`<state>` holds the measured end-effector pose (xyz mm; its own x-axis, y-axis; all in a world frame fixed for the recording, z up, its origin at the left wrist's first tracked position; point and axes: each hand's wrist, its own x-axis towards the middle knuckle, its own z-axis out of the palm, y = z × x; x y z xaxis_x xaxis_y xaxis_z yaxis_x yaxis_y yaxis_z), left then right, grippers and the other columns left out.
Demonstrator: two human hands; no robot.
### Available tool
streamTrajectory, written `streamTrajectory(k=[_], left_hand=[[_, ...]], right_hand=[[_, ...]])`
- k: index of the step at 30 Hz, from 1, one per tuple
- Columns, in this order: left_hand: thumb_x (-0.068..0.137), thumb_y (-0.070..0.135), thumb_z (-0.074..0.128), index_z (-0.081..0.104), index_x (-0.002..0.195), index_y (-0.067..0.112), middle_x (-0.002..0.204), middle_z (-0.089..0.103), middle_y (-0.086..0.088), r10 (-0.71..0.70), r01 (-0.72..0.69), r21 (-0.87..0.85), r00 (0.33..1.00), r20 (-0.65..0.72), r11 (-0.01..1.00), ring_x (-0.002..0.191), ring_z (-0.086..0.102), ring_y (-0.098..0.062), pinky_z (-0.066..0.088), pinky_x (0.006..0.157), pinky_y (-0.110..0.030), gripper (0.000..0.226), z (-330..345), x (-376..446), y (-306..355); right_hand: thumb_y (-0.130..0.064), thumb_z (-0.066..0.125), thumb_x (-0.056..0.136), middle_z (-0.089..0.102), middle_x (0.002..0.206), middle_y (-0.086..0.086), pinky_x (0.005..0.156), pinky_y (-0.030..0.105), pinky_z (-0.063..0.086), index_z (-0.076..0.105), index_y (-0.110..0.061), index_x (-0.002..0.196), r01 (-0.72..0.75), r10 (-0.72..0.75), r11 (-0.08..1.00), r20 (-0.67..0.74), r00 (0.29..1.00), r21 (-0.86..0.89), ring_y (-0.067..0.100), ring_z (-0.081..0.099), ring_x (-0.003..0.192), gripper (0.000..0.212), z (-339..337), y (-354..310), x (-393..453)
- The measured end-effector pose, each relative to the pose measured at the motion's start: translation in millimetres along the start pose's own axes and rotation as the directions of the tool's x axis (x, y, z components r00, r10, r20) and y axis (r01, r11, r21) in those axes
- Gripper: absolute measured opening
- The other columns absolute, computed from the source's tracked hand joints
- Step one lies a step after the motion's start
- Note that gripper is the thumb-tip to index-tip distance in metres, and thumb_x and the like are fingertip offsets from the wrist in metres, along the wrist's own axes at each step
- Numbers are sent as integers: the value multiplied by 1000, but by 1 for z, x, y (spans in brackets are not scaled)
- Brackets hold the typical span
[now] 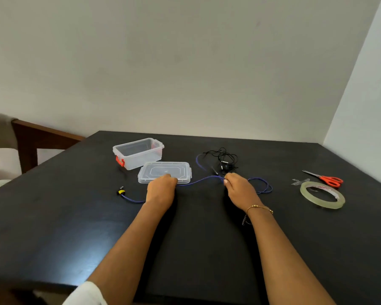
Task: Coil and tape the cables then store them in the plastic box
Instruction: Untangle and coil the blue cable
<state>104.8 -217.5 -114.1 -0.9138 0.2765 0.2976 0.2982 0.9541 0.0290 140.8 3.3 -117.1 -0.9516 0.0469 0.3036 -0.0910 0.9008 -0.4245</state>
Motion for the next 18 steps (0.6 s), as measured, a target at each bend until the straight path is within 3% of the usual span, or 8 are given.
streamTrajectory(k=[3, 9, 13, 18], left_hand=[[93, 12, 45, 61, 100, 10, 107, 60, -10, -47, 47, -7, 998, -31, 999, 94, 60, -30, 43, 70, -34, 18, 0, -6, -17], [92, 9, 46, 65, 98, 11, 104, 65, -9, -151, 153, 16, 985, -89, 988, 93, 63, -30, 47, 72, -35, 20, -3, -16, -37], [90, 6, 46, 66, 96, 12, 100, 67, -8, -226, 235, 49, 964, -136, 971, 92, 62, -27, 41, 66, -31, 22, -2, -17, -48], [84, 14, 52, 60, 104, 12, 107, 64, -9, -228, 227, -21, 970, -88, 974, 103, 54, -27, 40, 83, -34, 22, -5, -17, -35]], right_hand=[[-9, 37, 95, 54, 106, 8, 72, 35, 37, 58, -11, 98, -45, 41, 984, -21, 999, -174, 30, 55, 93, 21, 1, 9, -2], [-7, 42, 92, 57, 111, 5, 84, 37, 36, 63, -17, 106, -169, 116, 905, -156, 981, -389, 26, 45, 110, 27, -3, 8, -7], [-2, 45, 89, 61, 104, 8, 78, 35, 33, 66, -14, 99, -187, 109, 927, -241, 964, -326, 29, 46, 106, 27, -6, 10, -7], [10, 49, 81, 65, 77, 13, 69, 36, 32, 69, -10, 100, -28, -70, 964, -353, 933, -266, 35, 56, 85, 34, 2, 2, -3]])
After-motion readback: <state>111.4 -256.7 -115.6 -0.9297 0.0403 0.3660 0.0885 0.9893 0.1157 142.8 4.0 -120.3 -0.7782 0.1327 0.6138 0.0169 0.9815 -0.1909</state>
